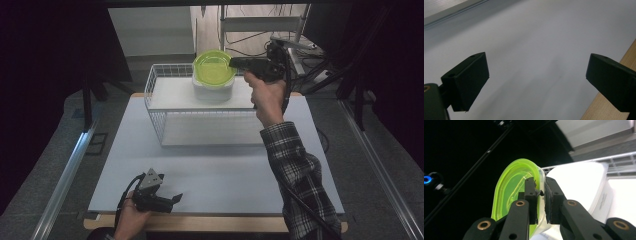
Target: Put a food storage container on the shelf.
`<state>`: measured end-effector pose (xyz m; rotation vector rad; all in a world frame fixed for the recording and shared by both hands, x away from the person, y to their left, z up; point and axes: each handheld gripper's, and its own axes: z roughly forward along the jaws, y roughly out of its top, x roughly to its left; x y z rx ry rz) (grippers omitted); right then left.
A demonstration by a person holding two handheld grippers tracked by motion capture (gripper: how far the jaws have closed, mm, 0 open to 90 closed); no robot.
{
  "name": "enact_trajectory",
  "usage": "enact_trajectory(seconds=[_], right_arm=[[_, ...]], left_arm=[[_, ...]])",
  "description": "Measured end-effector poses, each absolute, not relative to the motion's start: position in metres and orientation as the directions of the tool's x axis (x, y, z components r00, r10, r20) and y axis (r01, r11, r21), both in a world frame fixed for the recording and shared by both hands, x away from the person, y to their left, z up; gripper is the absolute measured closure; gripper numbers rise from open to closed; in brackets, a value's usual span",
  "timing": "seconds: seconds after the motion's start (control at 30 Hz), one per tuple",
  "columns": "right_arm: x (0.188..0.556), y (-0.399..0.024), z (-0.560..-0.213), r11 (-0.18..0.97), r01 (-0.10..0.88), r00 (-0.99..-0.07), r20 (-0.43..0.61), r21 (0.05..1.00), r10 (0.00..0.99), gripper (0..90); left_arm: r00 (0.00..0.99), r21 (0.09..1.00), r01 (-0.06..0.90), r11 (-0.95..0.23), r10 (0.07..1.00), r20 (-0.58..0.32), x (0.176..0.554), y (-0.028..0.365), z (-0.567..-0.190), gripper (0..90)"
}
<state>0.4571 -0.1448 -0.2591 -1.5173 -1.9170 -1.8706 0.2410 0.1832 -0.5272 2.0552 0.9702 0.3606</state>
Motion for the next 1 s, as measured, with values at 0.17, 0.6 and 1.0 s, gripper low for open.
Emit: enact_trajectory(seconds=[0.17,0.6,1.0], right_arm=[[0.470,-0.136,-0.258,-0.249,0.644,-0.479,0.635,0.723,0.606,81.5],[0.486,-0.127,-0.261,-0.282,0.660,-0.401,0.644,0.696,0.651,80.1],[0.493,-0.120,-0.261,-0.243,0.633,-0.377,0.567,0.735,0.733,70.5]], left_arm=[[0.668,0.774,0.509,-0.377,0.740,-0.079,0.241,0.183,-0.528,4.4],[0.678,0.768,0.509,-0.389,0.731,-0.080,0.241,0.181,-0.528,4.4],[0.683,0.763,0.511,-0.397,0.726,-0.080,0.241,0.180,-0.529,4.4]])
